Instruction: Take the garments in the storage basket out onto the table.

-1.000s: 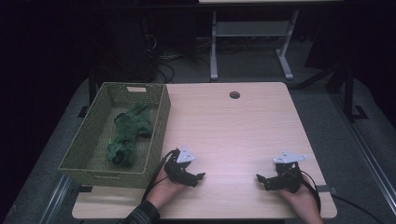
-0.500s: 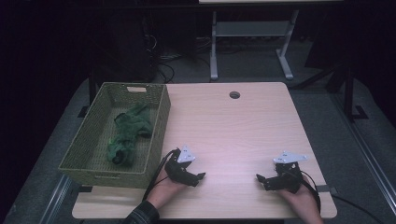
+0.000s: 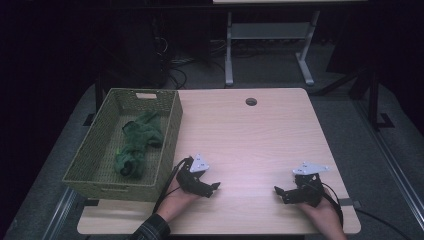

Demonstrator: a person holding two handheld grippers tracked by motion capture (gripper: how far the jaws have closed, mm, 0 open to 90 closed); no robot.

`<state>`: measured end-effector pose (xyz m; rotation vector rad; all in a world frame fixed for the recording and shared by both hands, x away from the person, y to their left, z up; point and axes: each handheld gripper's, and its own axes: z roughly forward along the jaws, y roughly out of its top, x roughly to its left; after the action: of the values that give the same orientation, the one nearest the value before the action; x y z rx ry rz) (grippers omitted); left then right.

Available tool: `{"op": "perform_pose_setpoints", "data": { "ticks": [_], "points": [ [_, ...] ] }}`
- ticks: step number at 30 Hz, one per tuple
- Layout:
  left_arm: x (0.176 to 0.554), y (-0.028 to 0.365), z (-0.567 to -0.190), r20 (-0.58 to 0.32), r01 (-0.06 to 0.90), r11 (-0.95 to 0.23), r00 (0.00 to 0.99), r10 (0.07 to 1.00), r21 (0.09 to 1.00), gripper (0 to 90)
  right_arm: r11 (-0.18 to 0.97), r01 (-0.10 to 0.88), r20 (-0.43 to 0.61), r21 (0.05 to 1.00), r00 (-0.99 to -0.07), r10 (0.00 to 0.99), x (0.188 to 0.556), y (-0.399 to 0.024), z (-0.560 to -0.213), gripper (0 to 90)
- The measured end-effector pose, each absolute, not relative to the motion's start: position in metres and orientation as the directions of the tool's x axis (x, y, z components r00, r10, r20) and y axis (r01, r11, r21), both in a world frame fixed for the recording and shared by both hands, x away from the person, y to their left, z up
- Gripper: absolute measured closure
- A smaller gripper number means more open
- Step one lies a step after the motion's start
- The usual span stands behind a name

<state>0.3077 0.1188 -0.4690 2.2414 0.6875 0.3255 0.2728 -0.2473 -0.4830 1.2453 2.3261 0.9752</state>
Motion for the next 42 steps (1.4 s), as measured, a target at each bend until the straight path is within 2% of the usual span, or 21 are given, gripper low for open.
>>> {"op": "perform_pose_setpoints", "data": {
  "ticks": [12,19,42],
  "points": [
    [0.311,0.119,-0.454,0.056,0.339,-0.576,0.827,0.559,0.744,13.3,0.385,0.601,0.032,0.701,-0.565,0.824,0.273,-0.247,-0.483,1.3],
    [0.311,0.122,-0.447,0.025,0.349,-0.55,0.828,0.56,0.759,13.3,0.387,0.599,0.029,0.701,-0.567,0.823,0.272,-0.248,-0.483,1.3],
    [0.311,0.123,-0.422,0.028,0.333,-0.538,0.831,0.555,0.775,13.2,0.389,0.597,0.028,0.701,-0.569,0.822,0.271,-0.248,-0.483,1.3]
  ]
}}
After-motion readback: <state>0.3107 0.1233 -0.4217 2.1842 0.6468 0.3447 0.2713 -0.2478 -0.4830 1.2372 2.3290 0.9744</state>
